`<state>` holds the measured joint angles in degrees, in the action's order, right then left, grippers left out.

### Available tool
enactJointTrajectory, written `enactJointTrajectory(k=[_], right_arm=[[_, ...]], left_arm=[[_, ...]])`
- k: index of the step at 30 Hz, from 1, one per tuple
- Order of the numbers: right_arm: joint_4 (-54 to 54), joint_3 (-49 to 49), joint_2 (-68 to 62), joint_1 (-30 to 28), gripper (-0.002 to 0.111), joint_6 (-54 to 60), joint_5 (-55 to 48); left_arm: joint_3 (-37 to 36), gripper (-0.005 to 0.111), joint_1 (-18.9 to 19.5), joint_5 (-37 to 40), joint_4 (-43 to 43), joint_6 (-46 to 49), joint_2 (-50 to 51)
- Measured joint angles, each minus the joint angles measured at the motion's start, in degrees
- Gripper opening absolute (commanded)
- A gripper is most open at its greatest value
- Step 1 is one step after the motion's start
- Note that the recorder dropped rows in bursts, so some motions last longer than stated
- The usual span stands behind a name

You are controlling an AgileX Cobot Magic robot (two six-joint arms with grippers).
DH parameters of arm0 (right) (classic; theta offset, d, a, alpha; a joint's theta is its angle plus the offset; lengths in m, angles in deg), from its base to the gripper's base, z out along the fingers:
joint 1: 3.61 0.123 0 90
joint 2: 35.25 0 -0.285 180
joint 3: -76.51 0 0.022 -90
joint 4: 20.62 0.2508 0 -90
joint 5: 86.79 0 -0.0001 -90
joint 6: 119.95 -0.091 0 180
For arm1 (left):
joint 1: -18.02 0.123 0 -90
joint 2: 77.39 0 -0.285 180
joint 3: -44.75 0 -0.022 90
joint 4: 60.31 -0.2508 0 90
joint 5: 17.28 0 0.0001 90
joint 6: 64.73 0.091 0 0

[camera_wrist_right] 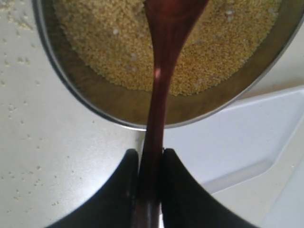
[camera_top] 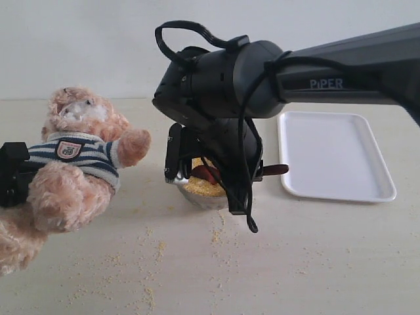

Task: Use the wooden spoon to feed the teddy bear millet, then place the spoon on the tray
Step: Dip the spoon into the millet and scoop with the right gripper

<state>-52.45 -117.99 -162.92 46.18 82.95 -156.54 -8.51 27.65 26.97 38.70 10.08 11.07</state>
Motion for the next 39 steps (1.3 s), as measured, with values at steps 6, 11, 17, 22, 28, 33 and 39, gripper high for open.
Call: enactJointTrajectory(k=[6, 11, 17, 22, 28, 33, 39], right_arm=[[1.62, 0.0, 1.96, 0.0, 0.0, -0.23, 0.0], [2.04, 0.0, 3.11, 0.0, 0.0, -0.55, 0.0], [4.07, 0.0, 3.24, 0.0, 0.0, -1.1, 0.0], [4.58, 0.0, 3.24, -0.51, 0.0, -2.9, 0.0], [7.47, 0.0, 3.24, -3.56, 0.0, -4.02, 0.0], [13.89, 0.0, 3.24, -4.09, 0.0, -0.15, 0.0], [17.6, 0.0, 3.24, -4.09, 0.0, 1.39, 0.0]], left_arm=[[0.0, 0.005, 0.0, 0.0, 0.0, 0.0, 0.0], [0.0, 0.005, 0.0, 0.0, 0.0, 0.0, 0.0], [0.0, 0.005, 0.0, 0.0, 0.0, 0.0, 0.0], [0.0, 0.005, 0.0, 0.0, 0.0, 0.0, 0.0], [0.0, 0.005, 0.0, 0.0, 0.0, 0.0, 0.0], [0.0, 0.005, 0.0, 0.0, 0.0, 0.0, 0.0], [0.0, 0.005, 0.0, 0.0, 0.0, 0.0, 0.0]])
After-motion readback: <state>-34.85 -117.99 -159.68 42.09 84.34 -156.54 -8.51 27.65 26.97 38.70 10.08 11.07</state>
